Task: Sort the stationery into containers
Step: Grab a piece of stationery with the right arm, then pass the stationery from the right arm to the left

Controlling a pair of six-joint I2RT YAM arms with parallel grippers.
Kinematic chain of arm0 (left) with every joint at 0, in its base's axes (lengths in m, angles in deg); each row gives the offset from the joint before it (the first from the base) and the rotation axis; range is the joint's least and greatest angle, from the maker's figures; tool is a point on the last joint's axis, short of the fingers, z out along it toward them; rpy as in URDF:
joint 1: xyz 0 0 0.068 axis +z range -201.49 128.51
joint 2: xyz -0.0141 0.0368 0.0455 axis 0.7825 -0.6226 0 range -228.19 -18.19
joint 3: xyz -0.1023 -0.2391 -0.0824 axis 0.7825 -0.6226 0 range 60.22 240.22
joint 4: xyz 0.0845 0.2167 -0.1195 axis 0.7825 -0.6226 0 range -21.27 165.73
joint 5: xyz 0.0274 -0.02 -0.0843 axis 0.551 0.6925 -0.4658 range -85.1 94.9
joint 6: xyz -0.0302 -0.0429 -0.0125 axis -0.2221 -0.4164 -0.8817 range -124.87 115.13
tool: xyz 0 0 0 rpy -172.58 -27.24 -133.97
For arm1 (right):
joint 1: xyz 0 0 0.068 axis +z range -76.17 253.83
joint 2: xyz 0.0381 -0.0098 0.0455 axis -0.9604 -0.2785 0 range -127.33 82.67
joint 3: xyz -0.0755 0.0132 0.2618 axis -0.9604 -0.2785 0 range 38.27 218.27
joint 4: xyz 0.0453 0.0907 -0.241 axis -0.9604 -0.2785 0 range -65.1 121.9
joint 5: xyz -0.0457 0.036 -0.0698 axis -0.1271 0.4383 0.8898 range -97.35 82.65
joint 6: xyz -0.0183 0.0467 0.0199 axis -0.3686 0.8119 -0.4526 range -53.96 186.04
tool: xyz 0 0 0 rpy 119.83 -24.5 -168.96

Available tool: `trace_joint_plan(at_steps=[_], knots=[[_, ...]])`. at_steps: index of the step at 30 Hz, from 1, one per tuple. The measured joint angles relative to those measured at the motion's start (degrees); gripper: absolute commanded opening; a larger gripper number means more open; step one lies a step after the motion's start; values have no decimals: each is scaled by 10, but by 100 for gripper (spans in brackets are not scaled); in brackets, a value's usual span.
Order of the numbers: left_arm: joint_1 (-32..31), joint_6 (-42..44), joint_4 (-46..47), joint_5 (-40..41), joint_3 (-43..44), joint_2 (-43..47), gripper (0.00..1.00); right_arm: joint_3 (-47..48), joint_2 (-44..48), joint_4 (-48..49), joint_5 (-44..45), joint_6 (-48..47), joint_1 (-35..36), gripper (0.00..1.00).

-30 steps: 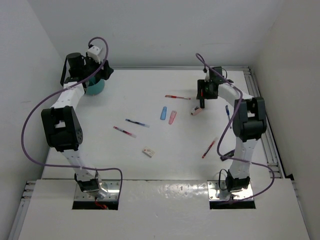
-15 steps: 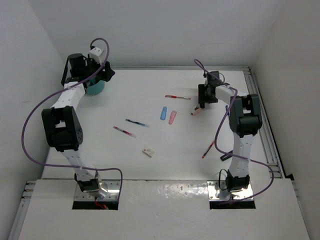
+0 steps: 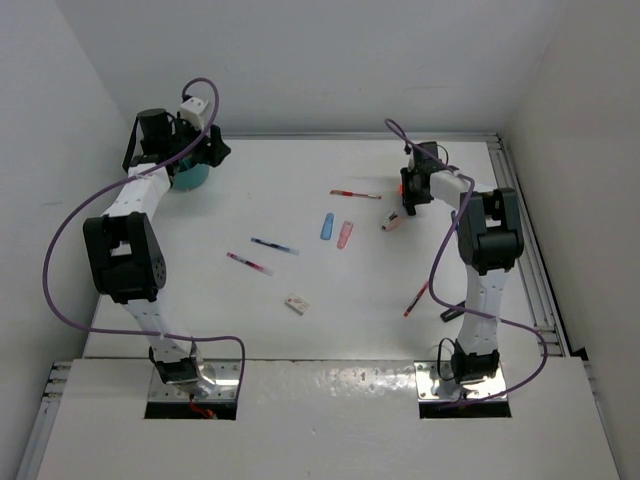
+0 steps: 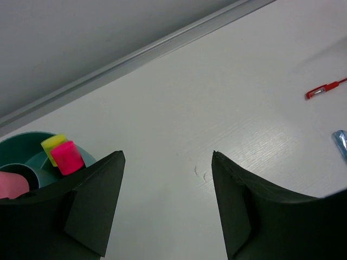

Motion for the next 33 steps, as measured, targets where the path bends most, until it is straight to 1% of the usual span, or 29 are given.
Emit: trace_joint_plan(at_steps=[1,5,9,11,13,15,17,19,22,25,28,30,33], knots=[[0,1,-2,0,0,0,72,-1,0,1,0,-2,0,9],[0,-2,-2,0,0,0,71,-2,0,3,2,-12,0,0],[5,-32,14,-1,-1,0,71,2,2,-9,-2,-25,-4,0],[10,-65,29,-9,-1,0,71,4,7,-26,-12,-31,-13,0],[20,-108,55,-28,-3,0,70,5,23,-44,-37,-37,-28,0],[31,-158,101,-54,-24,8,69,4,55,-59,-80,-49,-41,0],[38,-205,141,-83,-57,24,69,-1,100,-65,-128,-59,-50,0],[37,-253,181,-113,-87,37,69,-9,162,-65,-182,-66,-44,0],[18,-332,257,-164,-130,54,69,-23,248,-56,-258,-62,-3,0],[-10,-439,342,-204,-174,69,69,-39,301,-41,-316,-34,52,0],[-35,-558,439,-228,-212,76,70,-41,312,-38,-363,12,111,0],[-49,-624,492,-238,-233,80,70,-42,310,-39,-382,42,134,0],[-62,-685,541,-244,-251,89,71,-42,307,-37,-402,83,155,0]])
